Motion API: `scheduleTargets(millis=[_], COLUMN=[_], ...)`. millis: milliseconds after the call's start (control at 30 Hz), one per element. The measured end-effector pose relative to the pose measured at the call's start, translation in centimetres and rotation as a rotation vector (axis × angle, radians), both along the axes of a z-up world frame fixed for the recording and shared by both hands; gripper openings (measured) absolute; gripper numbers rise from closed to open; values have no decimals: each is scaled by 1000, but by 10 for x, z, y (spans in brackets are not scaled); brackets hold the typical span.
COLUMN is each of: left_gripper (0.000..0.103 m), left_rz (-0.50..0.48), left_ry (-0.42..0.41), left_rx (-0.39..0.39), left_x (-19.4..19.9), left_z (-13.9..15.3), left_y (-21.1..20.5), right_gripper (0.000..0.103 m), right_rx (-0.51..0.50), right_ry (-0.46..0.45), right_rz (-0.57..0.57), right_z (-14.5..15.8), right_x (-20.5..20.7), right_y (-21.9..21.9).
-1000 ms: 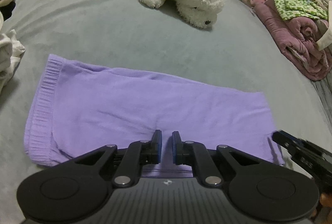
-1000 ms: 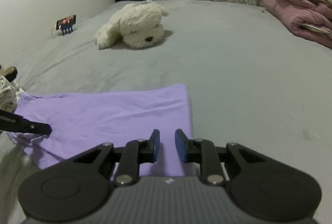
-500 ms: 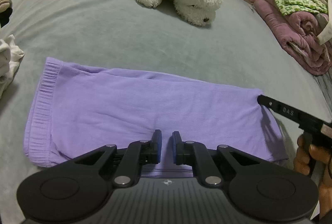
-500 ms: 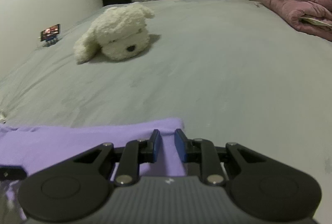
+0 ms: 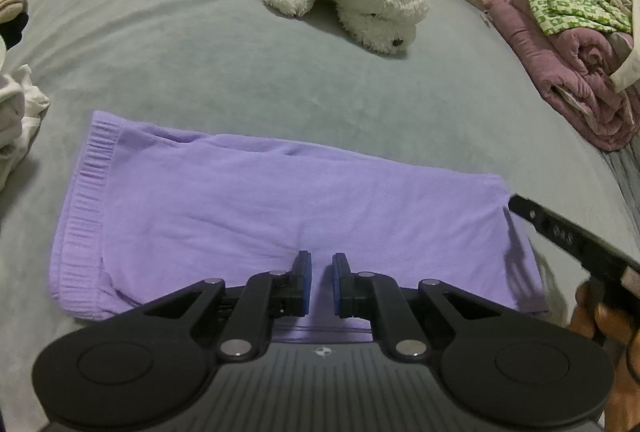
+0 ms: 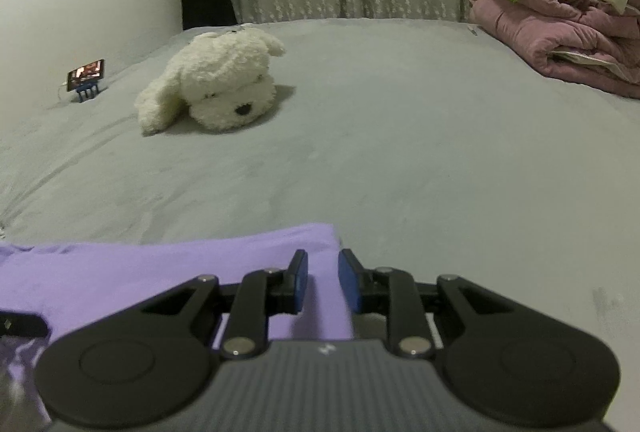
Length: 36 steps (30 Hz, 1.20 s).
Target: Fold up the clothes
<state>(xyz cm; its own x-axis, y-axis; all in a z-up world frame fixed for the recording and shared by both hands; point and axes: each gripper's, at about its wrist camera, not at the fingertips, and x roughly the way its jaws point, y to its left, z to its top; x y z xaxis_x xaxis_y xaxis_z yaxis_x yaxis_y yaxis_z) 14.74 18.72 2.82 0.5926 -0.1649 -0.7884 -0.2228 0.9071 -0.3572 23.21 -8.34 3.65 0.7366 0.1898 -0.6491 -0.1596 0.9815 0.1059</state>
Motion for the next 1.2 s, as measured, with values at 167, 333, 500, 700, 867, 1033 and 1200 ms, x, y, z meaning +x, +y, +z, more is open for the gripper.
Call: scheduleTargets(millis=[167, 333, 500, 700, 867, 1033, 1200], left_gripper=[9, 9, 9, 9, 9, 9, 9], left_rz=[4, 0, 0, 0, 0, -1, -1], left_ry=[4, 9, 12, 13, 13, 13, 14], left_rx=[6, 14, 12, 13, 14, 17, 16], left_x=[1, 2, 2, 1, 1, 1, 1], left_z=[-2, -3, -3, -4, -4, -5, -5], left_y=[-1, -2, -1, -1, -1, -2, -2], right_gripper=[20, 19, 19, 19, 19, 21, 21], right_rx=[33, -35, -13, -20, -10, -3, 7], right_ry=[11, 43, 56, 62, 66, 75, 76], right_rz=[30, 70, 68, 75, 58, 48, 40], right_z=[3, -5, -8, -7, -7, -7, -8], right_x=[-23, -38, -47, -64, -73, -80, -86], right_y=[-1, 5, -5, -15, -28, -34, -37])
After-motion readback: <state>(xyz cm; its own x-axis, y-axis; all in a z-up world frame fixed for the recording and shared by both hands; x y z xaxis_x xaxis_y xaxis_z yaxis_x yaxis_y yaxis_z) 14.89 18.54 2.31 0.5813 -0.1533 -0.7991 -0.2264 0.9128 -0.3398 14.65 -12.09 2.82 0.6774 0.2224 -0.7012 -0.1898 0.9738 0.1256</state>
